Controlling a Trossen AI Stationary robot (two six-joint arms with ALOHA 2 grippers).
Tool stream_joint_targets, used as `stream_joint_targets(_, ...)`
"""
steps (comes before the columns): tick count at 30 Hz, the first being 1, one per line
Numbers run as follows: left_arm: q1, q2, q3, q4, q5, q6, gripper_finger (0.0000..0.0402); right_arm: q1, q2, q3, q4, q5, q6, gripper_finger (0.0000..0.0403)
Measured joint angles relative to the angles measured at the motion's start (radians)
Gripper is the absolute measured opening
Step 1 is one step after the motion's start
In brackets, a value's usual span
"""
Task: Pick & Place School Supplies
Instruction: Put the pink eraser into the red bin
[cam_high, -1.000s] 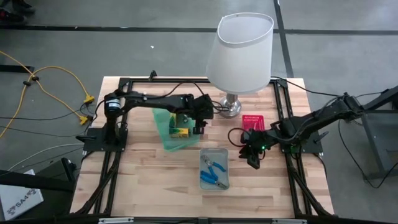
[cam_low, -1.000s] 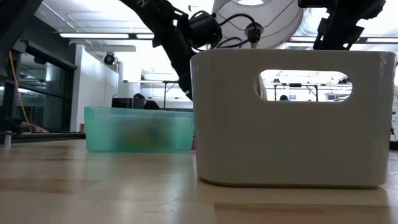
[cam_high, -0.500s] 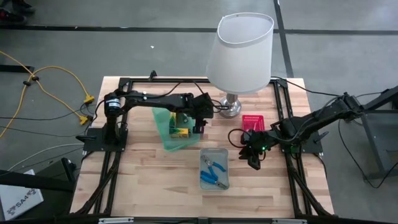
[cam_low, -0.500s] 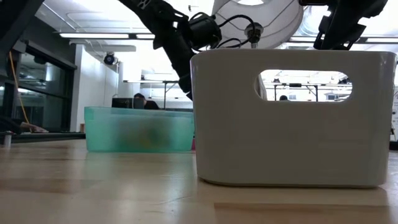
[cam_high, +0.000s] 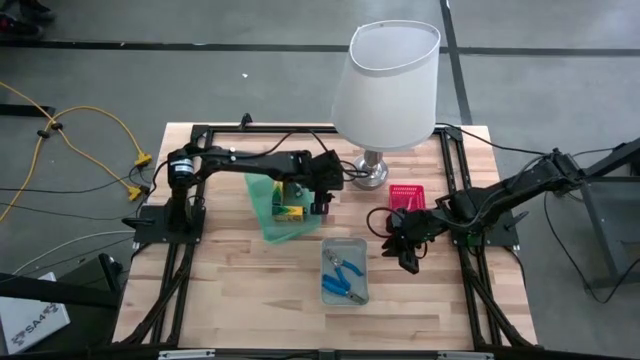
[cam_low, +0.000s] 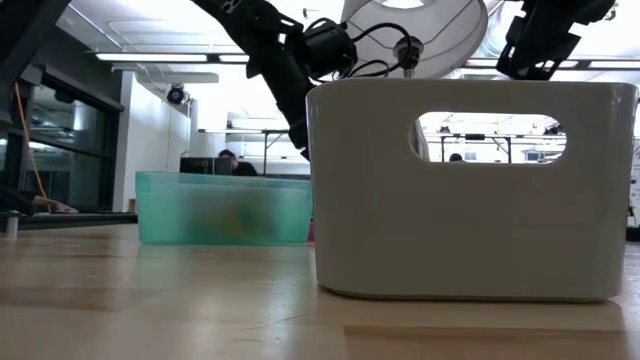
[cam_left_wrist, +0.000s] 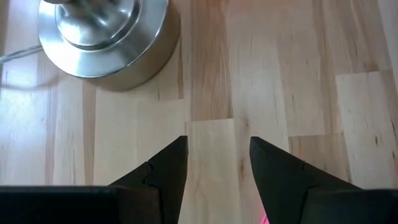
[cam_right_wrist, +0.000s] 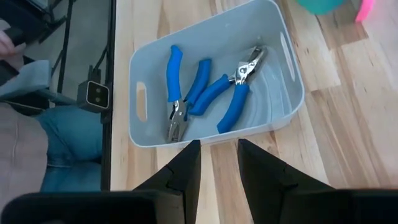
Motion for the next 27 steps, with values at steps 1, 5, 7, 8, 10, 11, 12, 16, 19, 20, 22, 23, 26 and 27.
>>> stream_joint_targets(1,-0.001,0.0,0.0,0.0,-0.002,0.0,0.0165,0.0,0.0,0.0,0.001,0.0,-0.004,0.0097)
stream_joint_targets(5,-0.005,0.0,0.0,0.0,-0.001,0.001,0.0165,0.0,0.0,0.0,0.007,-0.018,-0.007,0.0097)
stream_joint_targets(7,-0.005,0.0,0.0,-0.001,-0.001,0.001,0.0165,0.0,0.0,0.0,0.007,-0.025,-0.009,0.0097)
stream_joint_targets(8,-0.005,0.0,0.0,-0.001,-0.001,0.001,0.0165,0.0,0.0,0.0,0.007,-0.026,-0.009,0.0097)
stream_joint_targets(10,-0.005,0.0,0.0,-0.001,-0.001,-0.002,0.0165,0.0,0.0,0.0,0.008,-0.026,-0.012,0.0097)
stream_joint_targets(11,-0.005,0.0,0.0,-0.001,-0.001,-0.006,0.0165,0.0,0.0,0.0,0.007,-0.026,-0.019,0.0097)
stream_joint_targets(12,-0.005,0.0,0.0,-0.001,-0.001,-0.007,0.0165,0.0,0.0,0.0,0.007,-0.026,-0.024,0.0097)
stream_joint_targets(16,-0.005,0.0,0.0,-0.013,-0.001,-0.008,0.0165,0.0,0.0,0.0,0.007,-0.026,-0.028,0.0097)
stream_joint_targets(19,-0.007,0.0,0.0,-0.033,-0.001,-0.015,0.0165,0.0,0.0,0.0,0.008,-0.026,-0.031,0.0097)
stream_joint_targets(20,-0.007,0.0,0.0,-0.035,-0.001,-0.015,0.0165,0.0,0.0,0.0,0.008,-0.026,-0.031,0.0097)
stream_joint_targets(22,-0.007,-0.001,0.0,-0.035,-0.001,-0.015,0.0165,0.0,0.0,0.0,0.007,-0.026,-0.031,0.0097)
stream_joint_targets(23,-0.006,-0.001,0.0,-0.035,-0.001,-0.015,0.0165,0.0,0.0,0.0,0.007,-0.026,-0.031,0.0097)
stream_joint_targets(26,-0.003,-0.001,0.0,-0.036,0.0,-0.017,0.0165,0.0,0.0,0.0,0.008,-0.027,-0.031,0.0097)
stream_joint_targets(27,-0.003,-0.001,0.0,-0.035,0.0,-0.017,0.0165,0.0,0.0,0.0,0.008,-0.026,-0.031,0.0097)
